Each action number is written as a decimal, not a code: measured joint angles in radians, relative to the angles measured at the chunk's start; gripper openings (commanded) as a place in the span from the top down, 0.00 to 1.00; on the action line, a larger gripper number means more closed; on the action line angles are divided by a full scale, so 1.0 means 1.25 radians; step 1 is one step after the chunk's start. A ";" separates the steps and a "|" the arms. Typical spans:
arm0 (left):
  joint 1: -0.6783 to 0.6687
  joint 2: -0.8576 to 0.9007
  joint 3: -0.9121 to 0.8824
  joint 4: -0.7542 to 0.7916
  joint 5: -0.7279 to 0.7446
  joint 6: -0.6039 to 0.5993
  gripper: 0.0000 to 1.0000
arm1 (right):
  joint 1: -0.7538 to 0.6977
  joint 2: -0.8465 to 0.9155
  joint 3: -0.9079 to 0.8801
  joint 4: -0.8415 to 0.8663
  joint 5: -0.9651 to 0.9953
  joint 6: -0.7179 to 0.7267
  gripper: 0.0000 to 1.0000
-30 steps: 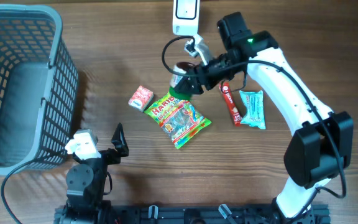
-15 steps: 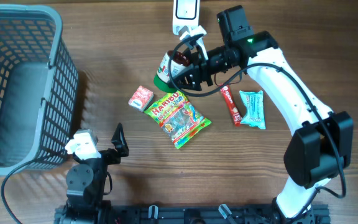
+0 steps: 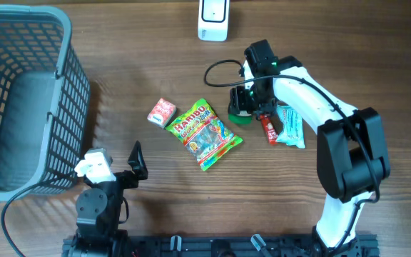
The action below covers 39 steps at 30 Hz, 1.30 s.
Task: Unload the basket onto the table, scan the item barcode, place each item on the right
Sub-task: 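Lower the jar onto the table beside the red stick and release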
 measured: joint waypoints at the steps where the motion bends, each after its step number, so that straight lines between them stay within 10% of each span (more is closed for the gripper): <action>1: 0.000 0.000 0.000 0.000 0.000 0.000 0.00 | 0.001 0.000 0.001 -0.001 0.004 0.014 0.36; 8: 0.000 0.000 0.000 0.000 0.000 0.000 0.00 | 0.002 0.028 0.045 -0.096 0.042 0.061 0.10; 25: 0.000 0.000 0.000 0.000 0.000 0.000 0.00 | 0.004 0.045 0.276 -0.287 0.099 0.032 0.00; 33: 0.000 0.000 0.000 0.000 0.000 0.000 0.00 | -0.074 0.045 0.303 -0.125 0.047 -0.125 0.01; 39: 0.000 0.000 0.000 0.000 0.000 0.000 0.00 | -0.147 0.178 0.304 -0.089 -0.093 -0.133 0.57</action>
